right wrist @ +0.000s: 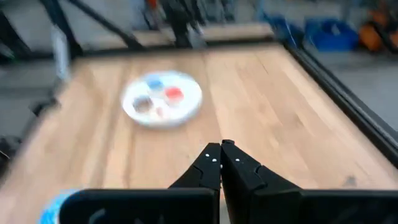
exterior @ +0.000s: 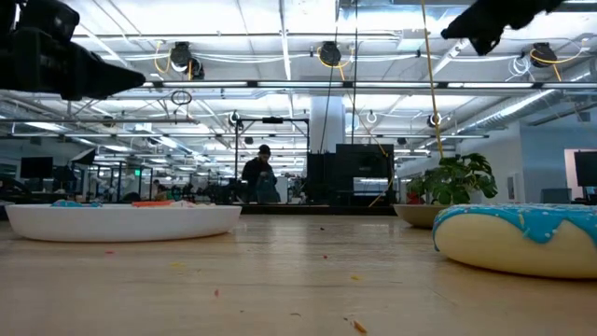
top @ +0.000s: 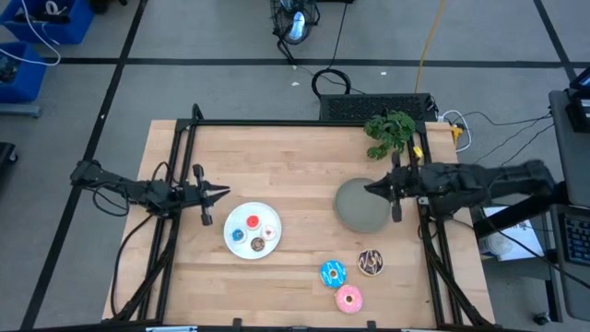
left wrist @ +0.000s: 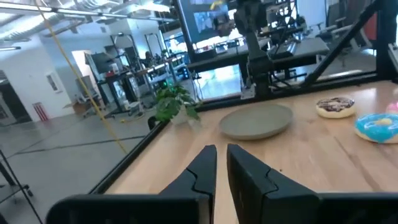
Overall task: Pick & Place donuts
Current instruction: Put the big black donut on the gray plate
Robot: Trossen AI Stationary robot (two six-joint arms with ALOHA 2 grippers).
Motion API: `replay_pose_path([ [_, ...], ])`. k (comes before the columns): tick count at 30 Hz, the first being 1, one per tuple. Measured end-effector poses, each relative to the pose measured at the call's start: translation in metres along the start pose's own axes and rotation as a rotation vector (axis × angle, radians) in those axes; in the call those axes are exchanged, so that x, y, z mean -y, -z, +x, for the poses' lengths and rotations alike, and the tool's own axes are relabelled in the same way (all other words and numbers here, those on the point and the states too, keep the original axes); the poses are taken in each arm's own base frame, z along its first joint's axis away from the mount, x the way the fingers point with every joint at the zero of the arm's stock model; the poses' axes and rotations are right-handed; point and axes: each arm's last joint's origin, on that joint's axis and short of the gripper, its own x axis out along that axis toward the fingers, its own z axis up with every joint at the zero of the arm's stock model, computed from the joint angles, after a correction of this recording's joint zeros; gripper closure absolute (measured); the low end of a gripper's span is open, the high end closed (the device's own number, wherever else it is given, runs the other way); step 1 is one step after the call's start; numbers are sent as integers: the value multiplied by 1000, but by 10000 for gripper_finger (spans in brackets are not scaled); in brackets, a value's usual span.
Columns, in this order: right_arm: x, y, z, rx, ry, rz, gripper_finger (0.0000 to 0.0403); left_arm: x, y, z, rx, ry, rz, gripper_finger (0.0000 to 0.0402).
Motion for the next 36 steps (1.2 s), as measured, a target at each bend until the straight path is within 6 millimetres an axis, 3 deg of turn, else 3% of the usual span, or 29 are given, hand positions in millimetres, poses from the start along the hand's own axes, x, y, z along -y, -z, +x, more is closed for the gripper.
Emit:
replay_pose_path([
  [8,-49,-46,16,-369,53,-55,403,0,0,0,-1,0,51,355],
  [14,-92,-62,27,-613,36,-77,403,-1,-2,0,17,-5,71,355],
  [19,-125,-50,38,-828,59,-86,403,-1,-4,0,40,-14,93,355],
  [26,-147,-28,60,-1004,68,27,403,-2,-8,0,74,-25,80,355],
  [30,-153,-25,70,-990,60,37,388,-3,-10,0,92,-31,67,355],
  [36,-157,-19,81,-917,-15,-34,324,-3,-10,0,89,-30,63,355],
])
